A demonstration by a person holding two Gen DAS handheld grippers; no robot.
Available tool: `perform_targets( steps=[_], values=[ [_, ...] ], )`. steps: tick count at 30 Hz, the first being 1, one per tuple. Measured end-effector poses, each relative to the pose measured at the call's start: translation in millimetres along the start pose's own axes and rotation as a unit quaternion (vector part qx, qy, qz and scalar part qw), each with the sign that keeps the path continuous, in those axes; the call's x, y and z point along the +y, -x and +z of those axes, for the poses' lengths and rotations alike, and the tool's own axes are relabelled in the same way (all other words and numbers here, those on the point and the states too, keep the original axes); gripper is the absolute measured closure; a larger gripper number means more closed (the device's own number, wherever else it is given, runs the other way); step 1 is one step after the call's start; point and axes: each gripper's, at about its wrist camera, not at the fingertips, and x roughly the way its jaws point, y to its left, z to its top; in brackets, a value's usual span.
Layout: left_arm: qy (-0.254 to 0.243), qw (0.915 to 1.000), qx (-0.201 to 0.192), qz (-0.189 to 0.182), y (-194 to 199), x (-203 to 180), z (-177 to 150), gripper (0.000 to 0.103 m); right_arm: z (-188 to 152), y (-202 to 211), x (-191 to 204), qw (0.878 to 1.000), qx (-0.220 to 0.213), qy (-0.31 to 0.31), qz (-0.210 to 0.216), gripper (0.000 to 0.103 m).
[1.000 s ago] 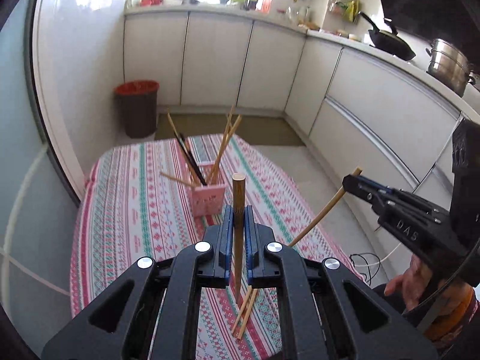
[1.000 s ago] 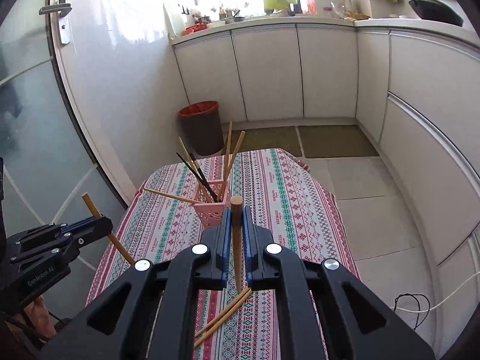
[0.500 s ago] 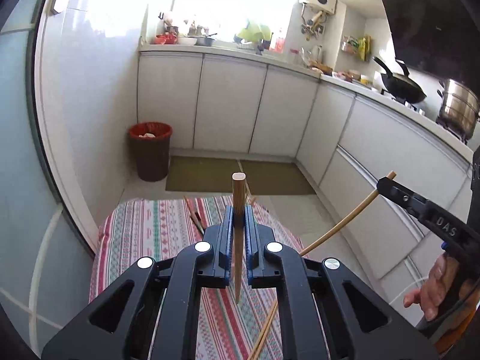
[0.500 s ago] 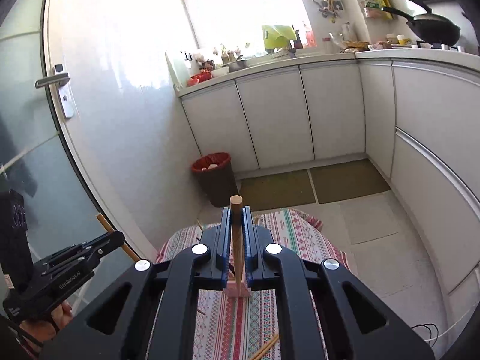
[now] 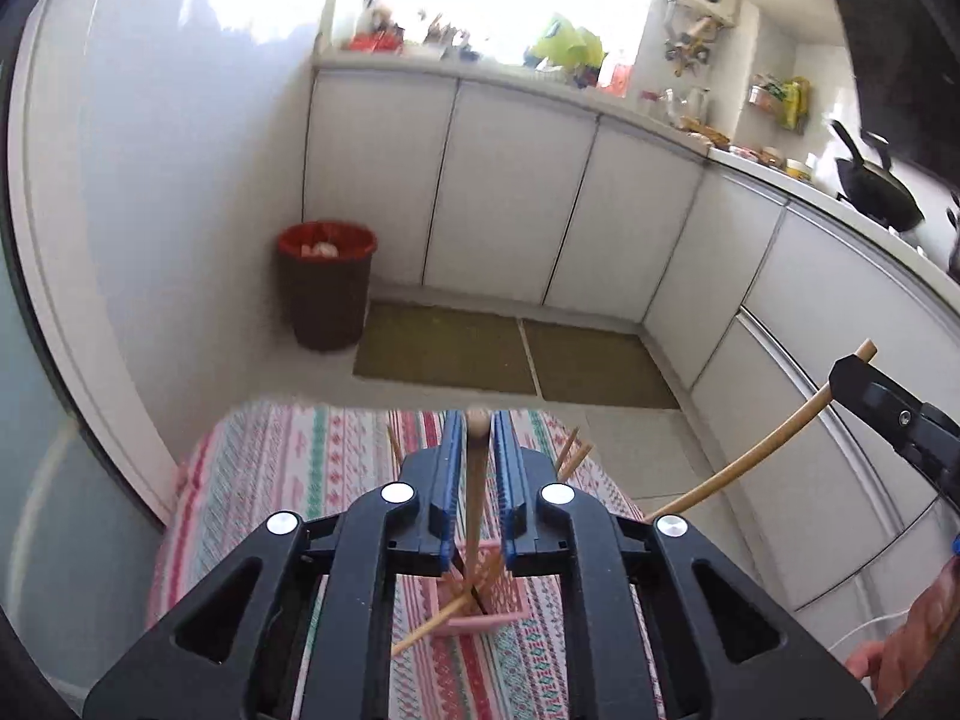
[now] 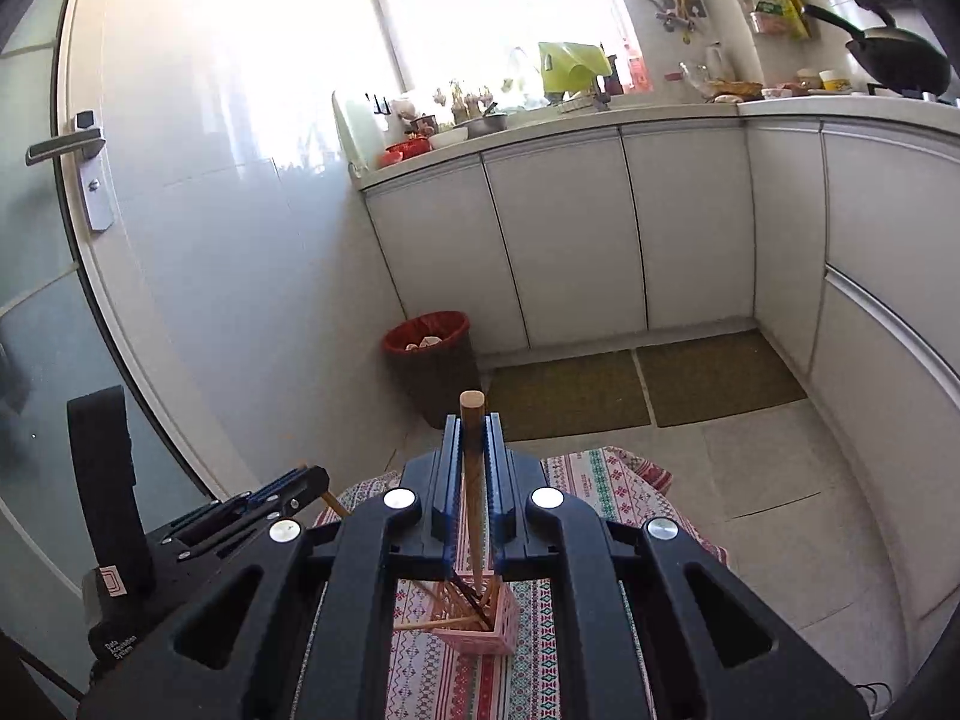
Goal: Organize utensils
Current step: 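Carry both chopsticks upright over the pink holder and drop them in, then lower both grippers to the last chopsticks and grasp one each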
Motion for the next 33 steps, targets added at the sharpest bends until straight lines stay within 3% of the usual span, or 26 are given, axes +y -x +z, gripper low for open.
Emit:
perform_targets(
  steps=[4,6,18,20,22,26,28,33],
  values=[
    [0.036,0.9992,-0.017,0.004,9,24,-9,0.074,-11,-22,0,1.0,0.014,0.002,0.0,0.095],
    [0.05,0.9983,-0.029,0.005,18,33,-7,0.071,-14,-31,1,1.0,0.019,0.003,-0.003,0.095],
    [0.064,0.9976,-0.024,0.013,18,61,-3,0.062,-32,-75,25,0.999,0.033,0.024,-0.006,0.094],
    [0.068,0.9973,-0.021,0.017,17,65,-5,0.061,-34,-81,27,0.999,0.04,0.023,-0.006,0.091],
    [0.072,0.997,-0.02,0.017,18,69,-5,0.058,-36,-80,29,0.999,0.042,0.026,-0.006,0.077],
    [0.073,0.9968,-0.027,0.015,29,66,-5,0.054,-34,-68,32,0.999,0.033,0.037,-0.016,0.068],
    [0.069,0.9971,-0.029,0.012,36,61,-7,0.049,-32,-58,32,0.999,0.03,0.035,-0.021,0.054],
    [0.059,0.9978,-0.028,0.009,51,46,-16,0.044,-36,-28,24,0.998,0.017,0.031,-0.052,0.036]
  ],
)
